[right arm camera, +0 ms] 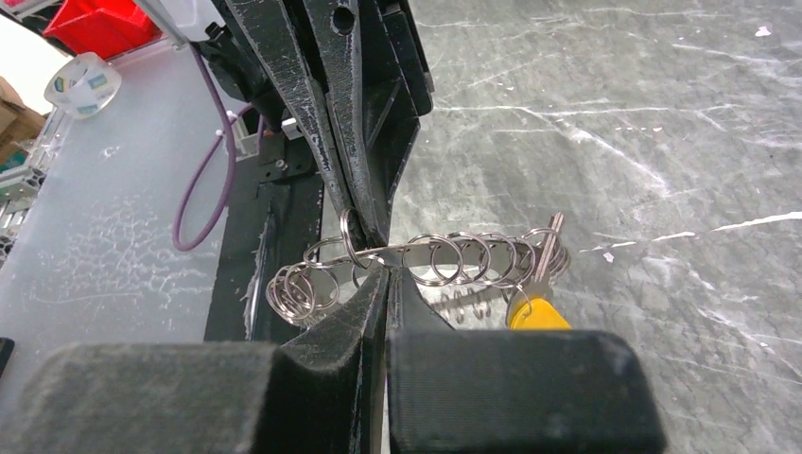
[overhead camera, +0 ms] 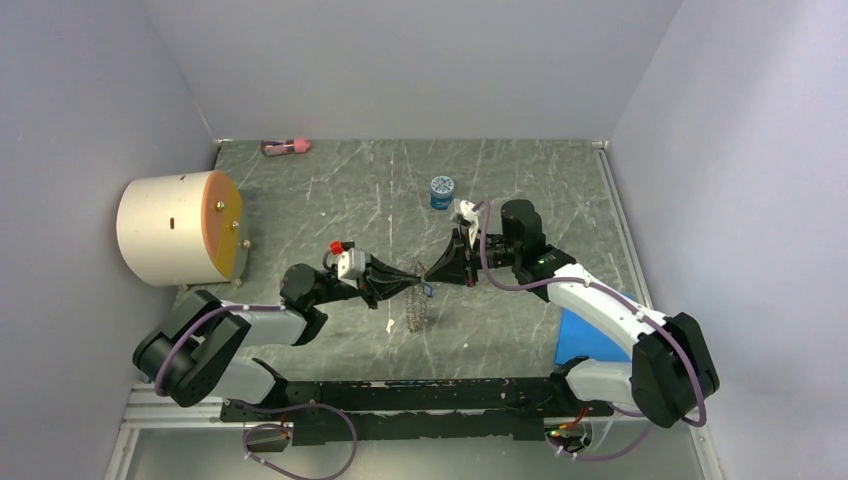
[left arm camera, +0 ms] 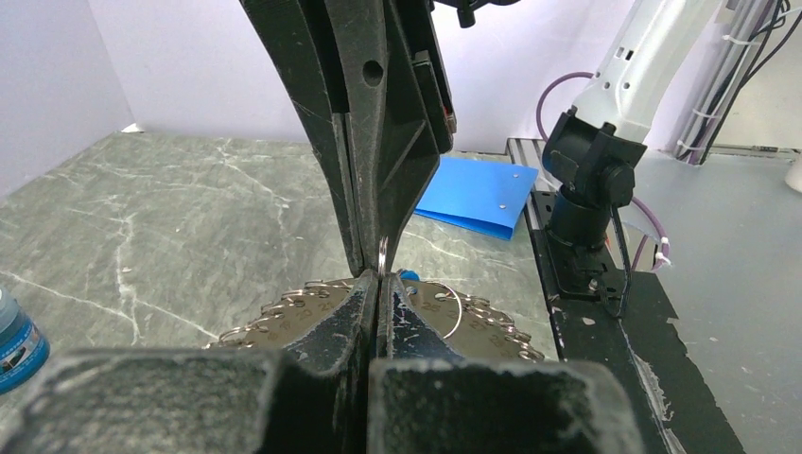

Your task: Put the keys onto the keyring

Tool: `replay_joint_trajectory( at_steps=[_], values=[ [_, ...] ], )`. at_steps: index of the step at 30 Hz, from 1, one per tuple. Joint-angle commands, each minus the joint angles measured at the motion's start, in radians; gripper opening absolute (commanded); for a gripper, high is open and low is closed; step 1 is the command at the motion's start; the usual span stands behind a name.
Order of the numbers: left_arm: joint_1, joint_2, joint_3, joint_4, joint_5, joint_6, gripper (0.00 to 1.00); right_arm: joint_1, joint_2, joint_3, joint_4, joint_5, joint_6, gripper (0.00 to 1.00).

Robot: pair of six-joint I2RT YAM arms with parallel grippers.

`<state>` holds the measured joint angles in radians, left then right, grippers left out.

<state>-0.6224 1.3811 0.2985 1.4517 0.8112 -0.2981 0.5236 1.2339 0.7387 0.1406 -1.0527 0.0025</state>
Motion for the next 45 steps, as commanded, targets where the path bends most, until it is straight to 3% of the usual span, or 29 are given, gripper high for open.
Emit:
replay_joint_trajectory(
  at_steps=[1, 14, 20, 32, 45],
  values=[
    [0.002, -0.043, 0.052, 0.101, 0.004, -0.013, 0.03, 0.002, 0.002, 0.0, 0.039, 0.022, -0.004, 0.05],
    [0.001, -0.03, 0.063, 0.101, 0.025, -0.021, 0.03, 0.01, 0.045, -0.004, 0.137, 0.028, 0.065, 0.04],
    [0.001, -0.034, 0.054, 0.101, 0.013, -0.019, 0.03, 0.011, 0.041, -0.008, 0.141, 0.051, 0.06, 0.12],
    [0.009, -0.068, 0.01, 0.099, -0.018, -0.003, 0.02, -0.018, -0.078, -0.045, 0.069, 0.205, 0.006, 0.52],
    [0.043, -0.141, -0.066, 0.099, -0.033, -0.019, 0.03, -0.067, -0.278, -0.189, 0.188, 0.375, 0.04, 0.86]
  ],
)
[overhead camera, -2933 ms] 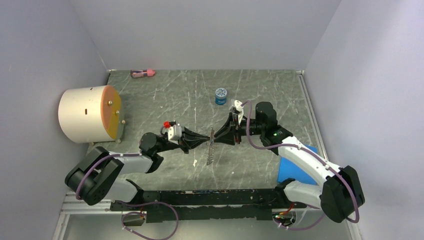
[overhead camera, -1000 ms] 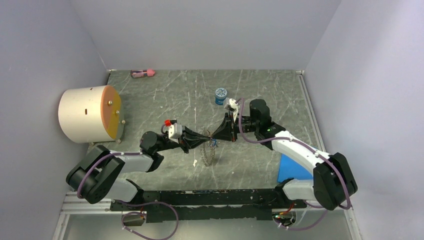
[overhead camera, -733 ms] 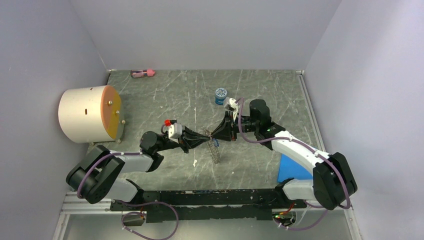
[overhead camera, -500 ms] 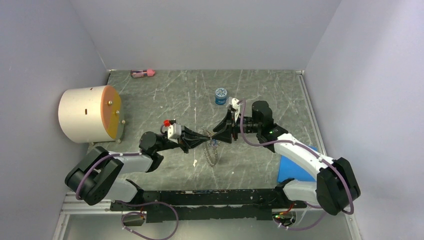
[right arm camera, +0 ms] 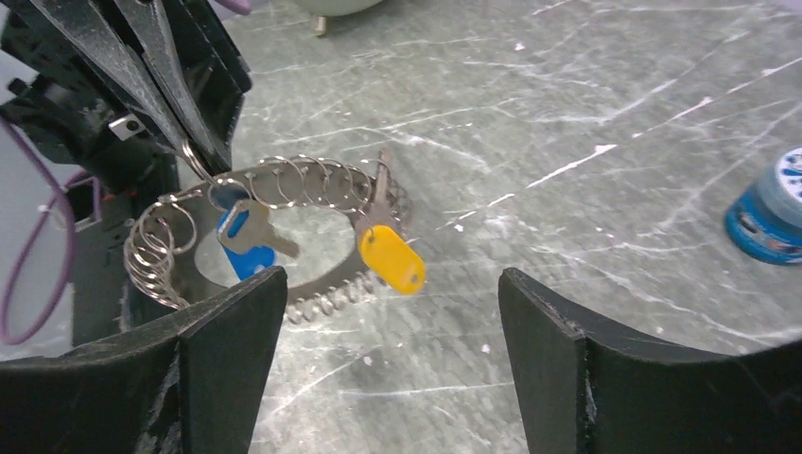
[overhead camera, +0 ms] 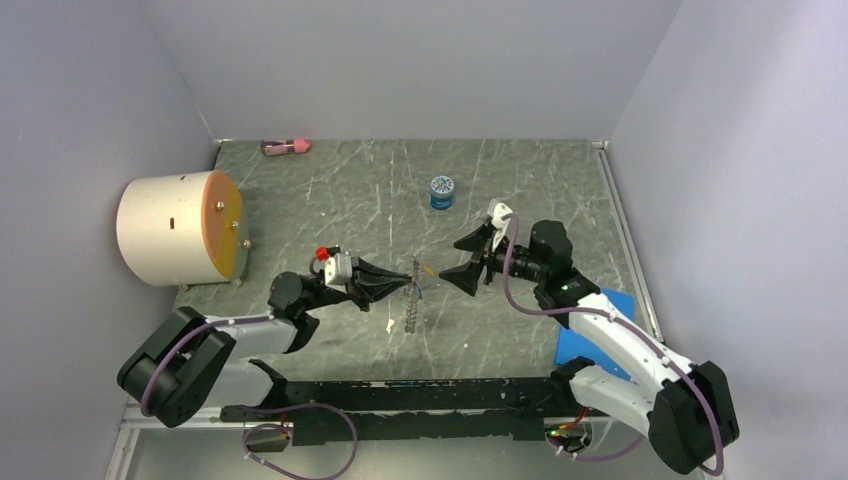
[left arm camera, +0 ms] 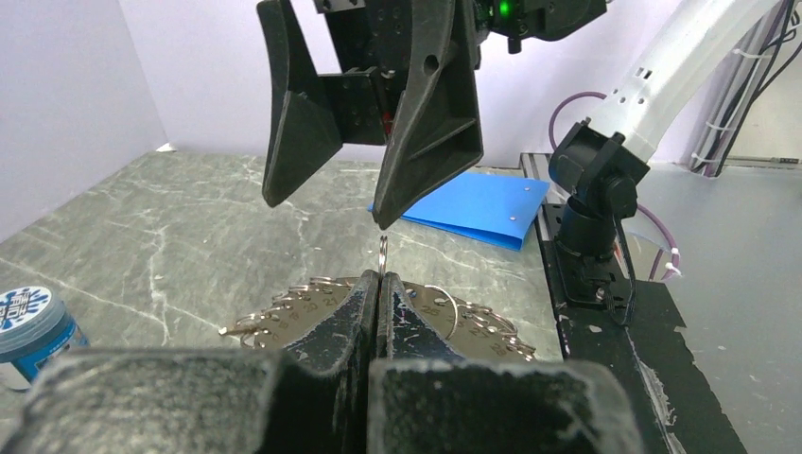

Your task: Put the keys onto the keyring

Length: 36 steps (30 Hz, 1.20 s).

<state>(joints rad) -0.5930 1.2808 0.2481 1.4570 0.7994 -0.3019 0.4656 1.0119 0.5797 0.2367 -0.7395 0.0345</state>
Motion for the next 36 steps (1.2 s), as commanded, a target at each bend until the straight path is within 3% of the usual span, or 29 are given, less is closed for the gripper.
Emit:
replay_joint_trajectory(
  at_steps=[1, 18, 29, 36],
  values=[
    [0.017, -0.047, -0.022, 0.094, -0.023, -0.016, 0.02, -0.011, -0.066, -0.037, 0.104, 0.064, 0.01, 0.88],
    [0.025, -0.086, -0.011, -0.038, -0.005, 0.016, 0.03, -0.044, -0.082, -0.113, 0.187, 0.124, 0.108, 0.99],
    [0.025, -0.012, 0.078, -0.132, -0.001, 0.032, 0.03, -0.06, -0.171, -0.157, 0.171, 0.243, 0.125, 0.99],
    [0.025, 0.023, 0.215, -0.36, -0.058, 0.077, 0.02, -0.062, -0.222, -0.161, 0.145, 0.246, 0.125, 0.99]
  ],
)
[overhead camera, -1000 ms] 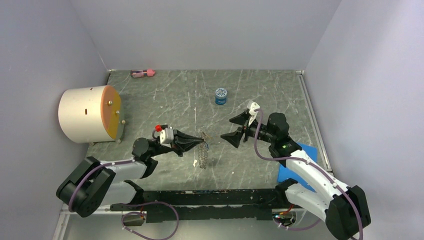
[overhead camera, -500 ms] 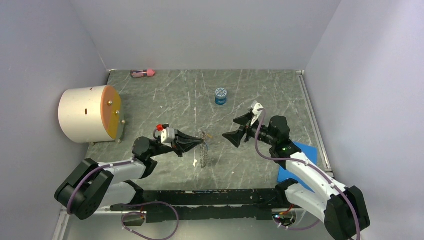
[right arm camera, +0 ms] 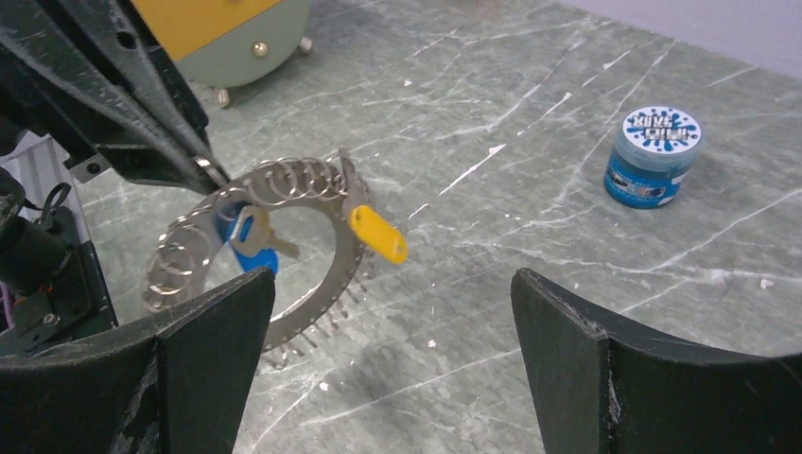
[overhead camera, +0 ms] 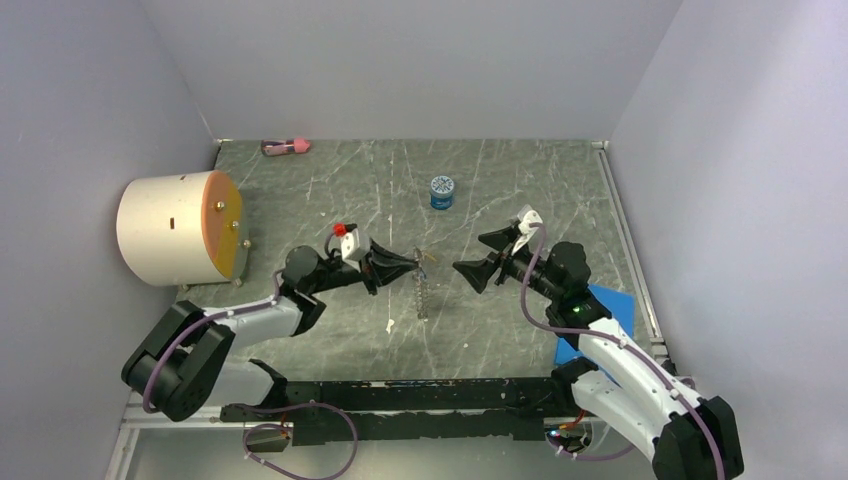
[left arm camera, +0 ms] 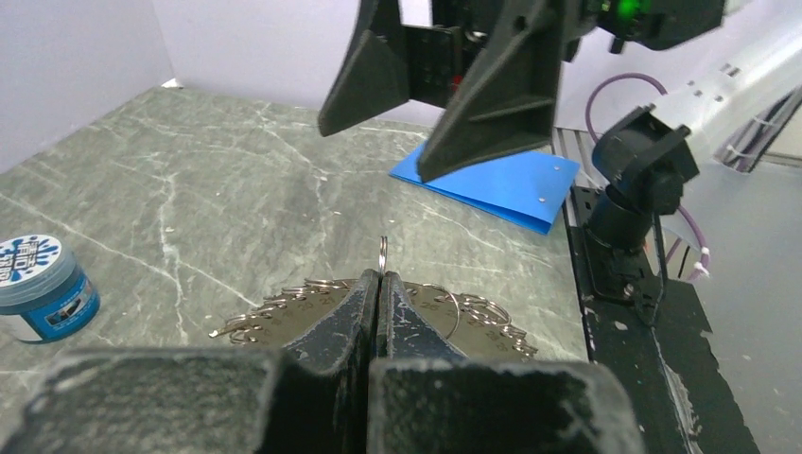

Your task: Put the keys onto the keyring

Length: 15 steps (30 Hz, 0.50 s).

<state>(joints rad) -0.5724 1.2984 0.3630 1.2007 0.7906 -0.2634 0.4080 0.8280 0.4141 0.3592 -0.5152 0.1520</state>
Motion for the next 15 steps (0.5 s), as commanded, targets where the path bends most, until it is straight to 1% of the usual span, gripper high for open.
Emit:
replay_joint_trajectory(
  at_steps=[1, 4, 9, 15],
  values=[
    [0.004, 0.01, 0.117, -0.137, -0.07, 0.044, 0.02, -0.004, -0.045, 0.005, 0.011, 0.024, 0.006, 0.99],
    [0.003, 0.043, 0.169, -0.161, -0.123, 0.046, 0.03, -0.004, -0.063, 0.002, -0.005, 0.025, 0.009, 0.99],
    [0.003, 0.111, 0.253, -0.222, -0.166, 0.044, 0.02, -0.005, -0.062, -0.009, 0.008, 0.017, 0.032, 0.99],
    [0.004, 0.234, 0.291, -0.16, -0.199, 0.003, 0.03, -0.005, -0.023, -0.027, 0.059, -0.01, 0.065, 0.99]
  ],
)
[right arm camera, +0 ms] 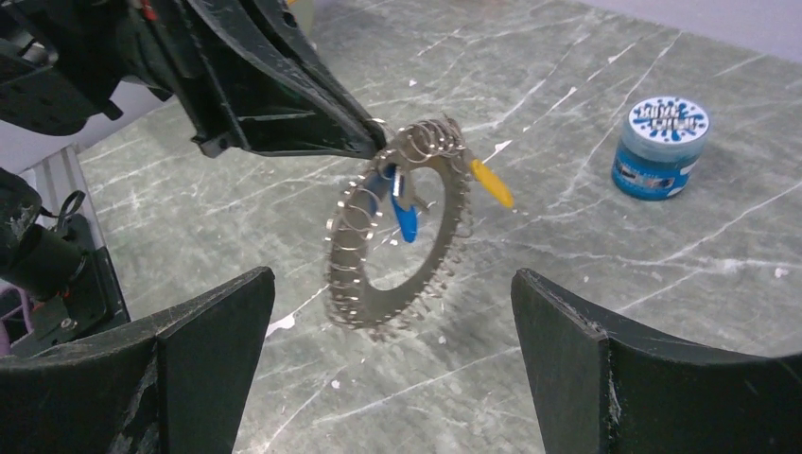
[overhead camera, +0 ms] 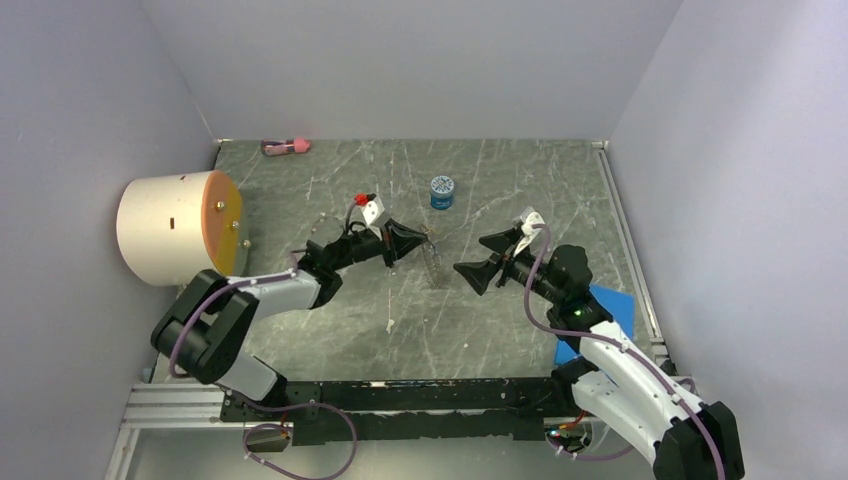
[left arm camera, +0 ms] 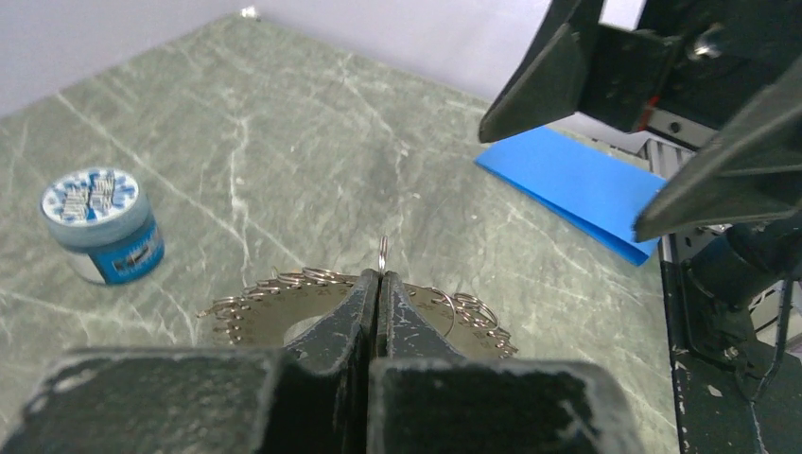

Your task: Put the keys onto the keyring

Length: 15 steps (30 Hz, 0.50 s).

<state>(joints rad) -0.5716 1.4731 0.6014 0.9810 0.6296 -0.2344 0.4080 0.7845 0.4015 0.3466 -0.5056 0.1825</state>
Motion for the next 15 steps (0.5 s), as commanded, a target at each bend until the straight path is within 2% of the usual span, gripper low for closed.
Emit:
replay_joint_trajectory(
  at_steps=[1, 7, 15],
  values=[
    [0.003, 0.075, 0.058, 0.058, -0.038, -0.025, 0.03, -0.003, 0.031, -0.016, 0.082, -0.025, 0.041, 0.99],
    [0.003, 0.13, -0.016, 0.151, -0.087, -0.024, 0.03, -0.004, 0.097, 0.015, 0.095, -0.075, 0.048, 0.99],
    [0.004, 0.05, -0.152, 0.095, -0.114, -0.008, 0.02, -0.005, 0.098, 0.011, 0.102, -0.074, 0.041, 0.99]
  ],
)
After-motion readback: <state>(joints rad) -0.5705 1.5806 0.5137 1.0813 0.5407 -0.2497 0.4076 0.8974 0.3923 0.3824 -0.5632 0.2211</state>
